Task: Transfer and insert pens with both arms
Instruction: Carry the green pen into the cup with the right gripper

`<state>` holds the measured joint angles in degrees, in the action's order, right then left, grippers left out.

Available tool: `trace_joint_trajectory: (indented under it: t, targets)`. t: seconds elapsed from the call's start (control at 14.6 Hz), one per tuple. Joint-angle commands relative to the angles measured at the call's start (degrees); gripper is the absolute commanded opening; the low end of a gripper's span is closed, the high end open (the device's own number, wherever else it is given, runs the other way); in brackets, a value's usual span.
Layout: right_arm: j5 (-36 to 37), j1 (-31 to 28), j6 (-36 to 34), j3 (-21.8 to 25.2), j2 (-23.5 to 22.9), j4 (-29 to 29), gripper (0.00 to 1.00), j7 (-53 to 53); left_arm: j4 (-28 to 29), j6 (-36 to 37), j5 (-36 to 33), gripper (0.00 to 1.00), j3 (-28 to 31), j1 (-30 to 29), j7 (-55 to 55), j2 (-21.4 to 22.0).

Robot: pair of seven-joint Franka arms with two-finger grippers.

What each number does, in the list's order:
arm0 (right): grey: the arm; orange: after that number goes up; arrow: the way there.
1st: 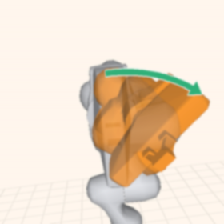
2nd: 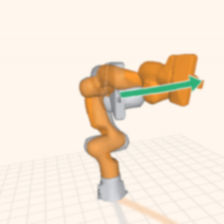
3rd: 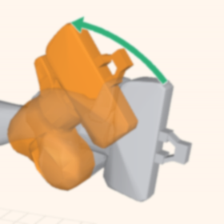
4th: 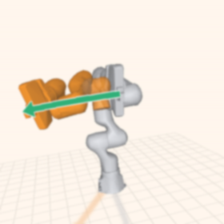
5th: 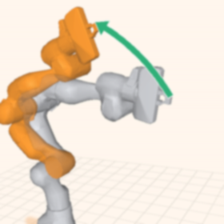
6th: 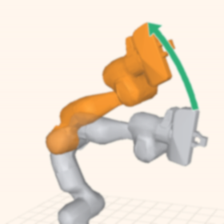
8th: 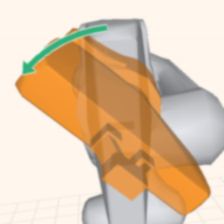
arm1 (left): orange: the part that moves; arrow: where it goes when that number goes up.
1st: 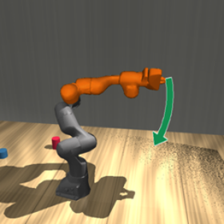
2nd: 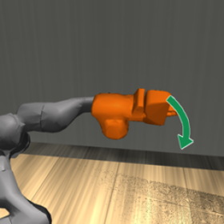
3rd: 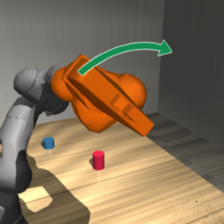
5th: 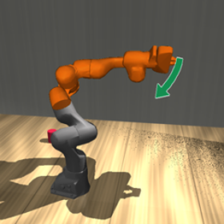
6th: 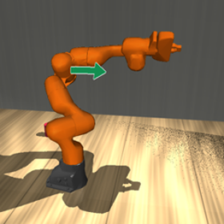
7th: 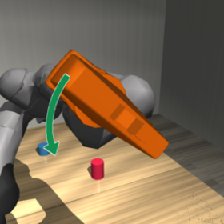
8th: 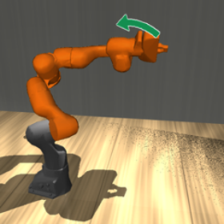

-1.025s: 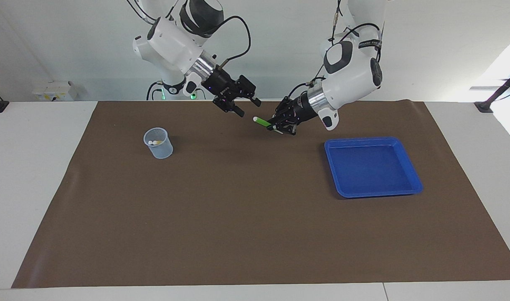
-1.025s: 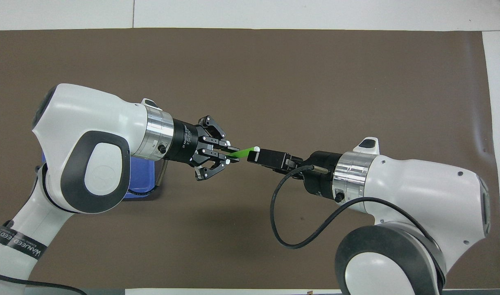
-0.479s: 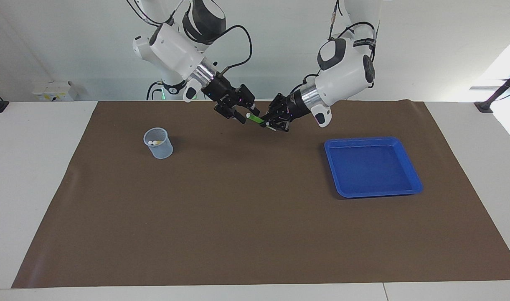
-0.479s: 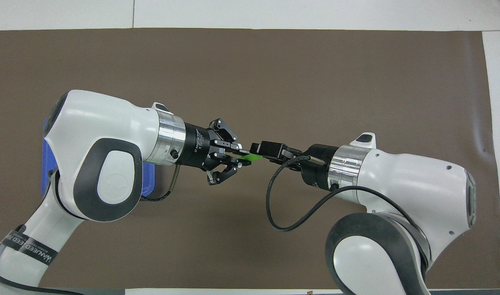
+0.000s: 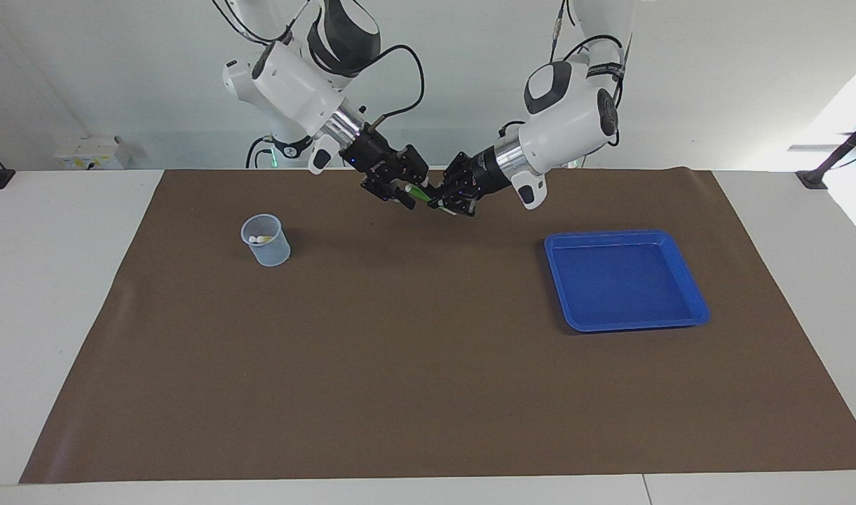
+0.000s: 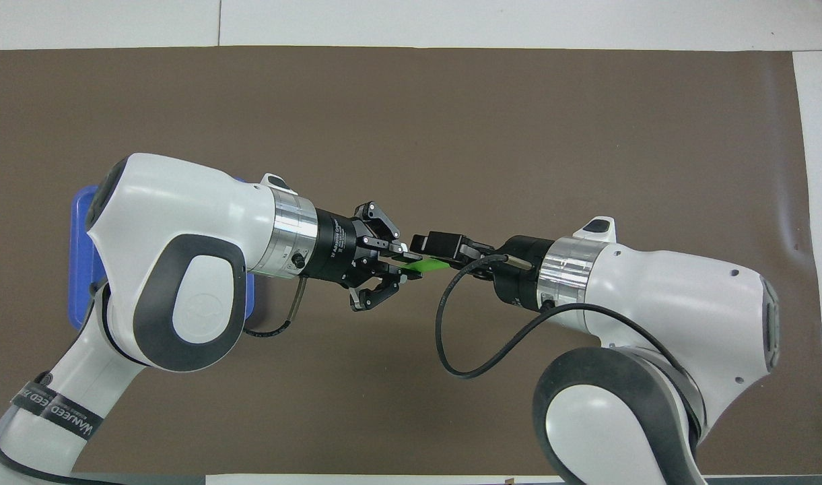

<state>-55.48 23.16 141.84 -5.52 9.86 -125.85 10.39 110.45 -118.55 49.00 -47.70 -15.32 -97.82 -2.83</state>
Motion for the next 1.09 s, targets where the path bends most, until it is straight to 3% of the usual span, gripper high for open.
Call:
trace_joint_trajectory:
  t: [0.0,0.34,0.68,1.03]
  targets:
    - [-1.5,0.1,-1.3,-0.1,-0.2,0.6,0.63,-0.7,1.5,-1.0,1.5,0.00,0.1,0.0,-0.5,2.1]
    - [-1.5,0.1,-2.0,-0.1,0.1,0.6,0.61,-1.1,1.7,-1.1,1.5,0.00,0.2,-0.1,-0.4,2.5]
    - [-1.5,-0.4,-3.8,0.0,0.2,0.8,0.49,-1.2,1.7,-1.3,1.5,0.00,0.2,-0.1,-0.5,2.5]
    - [-1.4,-0.7,-3.5,0.0,0.1,0.8,0.48,-1.2,1.7,-1.4,1.5,0.00,0.1,-0.1,-0.5,2.5]
